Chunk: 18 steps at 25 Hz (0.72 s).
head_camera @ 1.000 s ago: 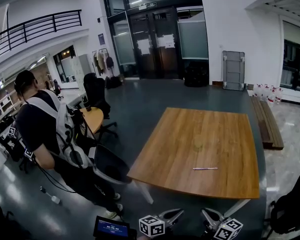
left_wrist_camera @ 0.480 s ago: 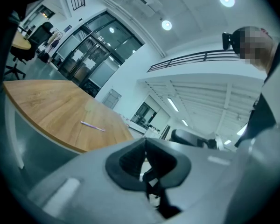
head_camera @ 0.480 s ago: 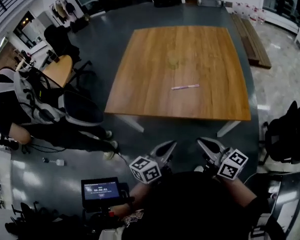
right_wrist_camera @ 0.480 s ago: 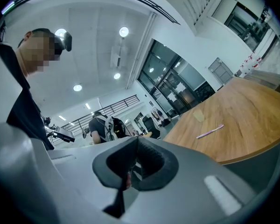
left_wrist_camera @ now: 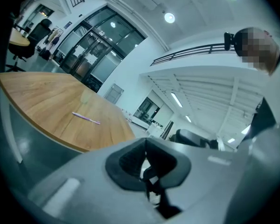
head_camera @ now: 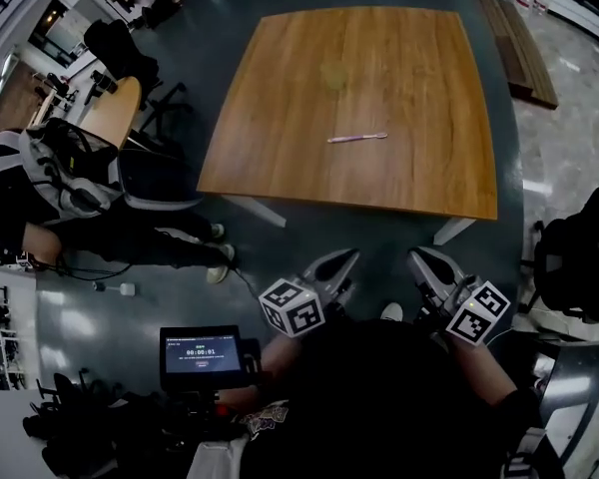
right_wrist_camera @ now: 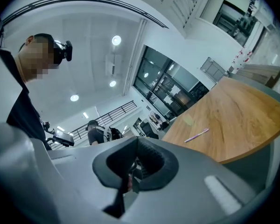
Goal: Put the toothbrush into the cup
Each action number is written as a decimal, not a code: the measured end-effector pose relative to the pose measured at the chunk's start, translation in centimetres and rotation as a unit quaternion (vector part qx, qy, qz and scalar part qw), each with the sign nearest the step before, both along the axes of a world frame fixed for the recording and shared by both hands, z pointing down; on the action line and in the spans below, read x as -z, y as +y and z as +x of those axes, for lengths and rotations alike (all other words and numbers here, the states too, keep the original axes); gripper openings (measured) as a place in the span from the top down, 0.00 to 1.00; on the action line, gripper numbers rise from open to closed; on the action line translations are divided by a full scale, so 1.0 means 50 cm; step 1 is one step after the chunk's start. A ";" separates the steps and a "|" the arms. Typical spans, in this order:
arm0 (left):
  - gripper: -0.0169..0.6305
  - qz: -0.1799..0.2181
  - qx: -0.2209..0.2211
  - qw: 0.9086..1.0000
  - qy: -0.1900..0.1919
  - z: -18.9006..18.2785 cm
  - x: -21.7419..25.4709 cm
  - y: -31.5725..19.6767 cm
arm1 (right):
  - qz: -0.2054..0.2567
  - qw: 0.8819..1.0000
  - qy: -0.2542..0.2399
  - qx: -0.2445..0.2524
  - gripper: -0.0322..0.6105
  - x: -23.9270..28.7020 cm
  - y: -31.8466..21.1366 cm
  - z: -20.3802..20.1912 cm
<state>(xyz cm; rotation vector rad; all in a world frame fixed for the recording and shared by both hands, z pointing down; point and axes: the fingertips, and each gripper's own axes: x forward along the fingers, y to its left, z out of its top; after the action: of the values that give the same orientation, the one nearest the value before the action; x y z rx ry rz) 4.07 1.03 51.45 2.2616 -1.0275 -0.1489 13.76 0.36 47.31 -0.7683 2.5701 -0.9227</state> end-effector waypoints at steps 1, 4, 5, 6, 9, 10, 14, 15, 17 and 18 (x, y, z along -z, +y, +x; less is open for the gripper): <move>0.97 -0.002 0.004 1.000 -0.006 -0.001 -0.001 -0.012 | -0.004 1.000 -0.006 -0.006 0.94 0.001 -0.008 0.012; 0.97 -0.003 0.014 0.999 -0.034 -0.016 -0.007 -0.058 | -0.005 1.000 -0.012 -0.023 0.94 0.004 -0.033 0.042; 0.97 -0.002 0.017 0.999 -0.046 -0.024 -0.012 -0.078 | -0.005 1.000 -0.011 -0.028 0.94 0.003 -0.042 0.050; 0.97 -0.001 0.020 0.998 -0.059 -0.033 -0.019 -0.099 | -0.006 0.999 -0.011 -0.033 0.94 0.000 -0.051 0.058; 0.97 0.006 0.020 0.993 -0.120 -0.062 -0.051 -0.164 | -0.012 0.998 -0.009 -0.053 0.94 -0.013 -0.069 0.081; 0.97 0.010 0.016 0.989 -0.147 -0.072 -0.063 -0.190 | -0.014 0.998 -0.009 -0.063 0.94 -0.015 -0.077 0.089; 0.92 0.025 -0.020 0.961 -0.275 -0.113 -0.118 -0.312 | -0.023 0.994 -0.003 -0.111 0.94 -0.019 -0.133 0.116; 0.91 0.027 -0.034 0.950 -0.310 -0.124 -0.138 -0.343 | -0.027 0.992 -0.002 -0.124 0.94 -0.020 -0.150 0.120; 0.89 0.034 -0.065 0.919 -0.388 -0.152 -0.192 -0.407 | -0.035 0.988 0.000 -0.148 0.94 -0.023 -0.186 0.123; 0.89 0.038 -0.083 0.900 -0.427 -0.167 -0.220 -0.440 | -0.038 0.987 0.005 -0.158 0.94 -0.022 -0.205 0.121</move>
<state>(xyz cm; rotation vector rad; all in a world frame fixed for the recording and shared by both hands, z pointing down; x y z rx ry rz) -4.28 -20.99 62.47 2.5023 -1.2331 0.9743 19.82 -9.88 48.41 -1.1622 2.3372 -0.9174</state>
